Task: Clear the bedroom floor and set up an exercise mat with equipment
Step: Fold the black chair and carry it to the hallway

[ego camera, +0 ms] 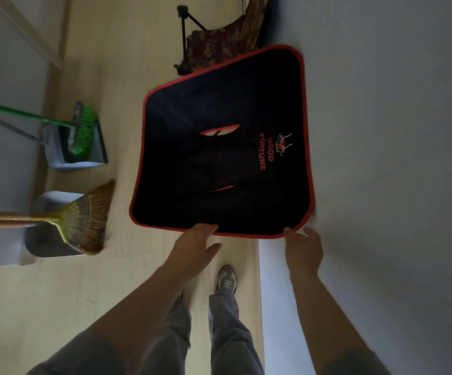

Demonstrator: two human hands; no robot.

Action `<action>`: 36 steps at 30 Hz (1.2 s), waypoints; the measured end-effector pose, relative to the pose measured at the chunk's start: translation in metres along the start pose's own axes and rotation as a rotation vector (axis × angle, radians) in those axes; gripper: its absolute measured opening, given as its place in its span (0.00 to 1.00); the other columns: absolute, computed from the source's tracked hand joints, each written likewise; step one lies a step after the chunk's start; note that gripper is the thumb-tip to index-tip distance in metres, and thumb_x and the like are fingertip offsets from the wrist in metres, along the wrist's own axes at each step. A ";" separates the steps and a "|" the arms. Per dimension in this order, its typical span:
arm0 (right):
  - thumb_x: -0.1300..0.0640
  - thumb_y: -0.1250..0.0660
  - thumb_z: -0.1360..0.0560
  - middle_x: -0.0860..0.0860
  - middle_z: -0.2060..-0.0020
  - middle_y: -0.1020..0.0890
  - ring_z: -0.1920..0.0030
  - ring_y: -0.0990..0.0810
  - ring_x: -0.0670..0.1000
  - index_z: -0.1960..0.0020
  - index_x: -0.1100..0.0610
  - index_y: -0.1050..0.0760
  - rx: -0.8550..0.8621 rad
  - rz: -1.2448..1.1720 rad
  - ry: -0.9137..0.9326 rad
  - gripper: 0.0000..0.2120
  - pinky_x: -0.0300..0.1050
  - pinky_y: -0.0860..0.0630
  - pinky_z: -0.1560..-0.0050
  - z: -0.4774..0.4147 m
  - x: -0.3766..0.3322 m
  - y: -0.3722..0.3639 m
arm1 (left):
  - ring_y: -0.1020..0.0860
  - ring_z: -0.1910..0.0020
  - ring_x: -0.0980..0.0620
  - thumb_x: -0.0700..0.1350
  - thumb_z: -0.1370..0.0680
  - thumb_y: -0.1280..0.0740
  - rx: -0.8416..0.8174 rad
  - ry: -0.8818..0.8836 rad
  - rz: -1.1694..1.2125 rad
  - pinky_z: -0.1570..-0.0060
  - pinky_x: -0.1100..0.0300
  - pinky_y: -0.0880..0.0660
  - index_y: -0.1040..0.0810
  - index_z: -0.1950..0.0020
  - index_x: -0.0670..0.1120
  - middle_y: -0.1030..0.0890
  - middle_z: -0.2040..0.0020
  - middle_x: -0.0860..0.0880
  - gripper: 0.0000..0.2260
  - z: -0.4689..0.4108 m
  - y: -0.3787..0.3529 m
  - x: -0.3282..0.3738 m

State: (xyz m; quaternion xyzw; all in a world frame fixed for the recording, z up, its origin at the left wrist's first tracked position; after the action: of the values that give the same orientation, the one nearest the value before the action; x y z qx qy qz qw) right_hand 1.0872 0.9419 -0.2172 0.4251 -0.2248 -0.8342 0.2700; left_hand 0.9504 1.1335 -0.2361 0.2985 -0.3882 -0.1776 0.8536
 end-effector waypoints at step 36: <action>0.53 0.33 0.23 0.47 0.46 0.19 0.50 0.22 0.40 0.35 0.53 0.28 -0.486 0.022 0.886 0.17 0.26 0.30 0.53 0.251 -0.213 0.096 | 0.25 0.46 0.59 0.52 0.24 0.33 0.755 0.062 0.424 0.48 0.66 0.29 0.26 0.36 0.56 0.25 0.43 0.59 0.16 0.268 0.208 0.086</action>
State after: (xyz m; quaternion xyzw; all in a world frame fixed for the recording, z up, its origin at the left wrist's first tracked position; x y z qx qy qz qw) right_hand 1.0086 1.0426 0.1013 0.6608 0.1076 -0.5990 0.4394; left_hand 0.8139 1.1454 0.0863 0.5086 -0.4527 0.1652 0.7135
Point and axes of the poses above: each hand's wrist, its own z-axis away from the middle knuckle, its own y-axis out of the back of the hand, x = y × z, the point moved 6 cm from there along -z, towards the middle knuckle
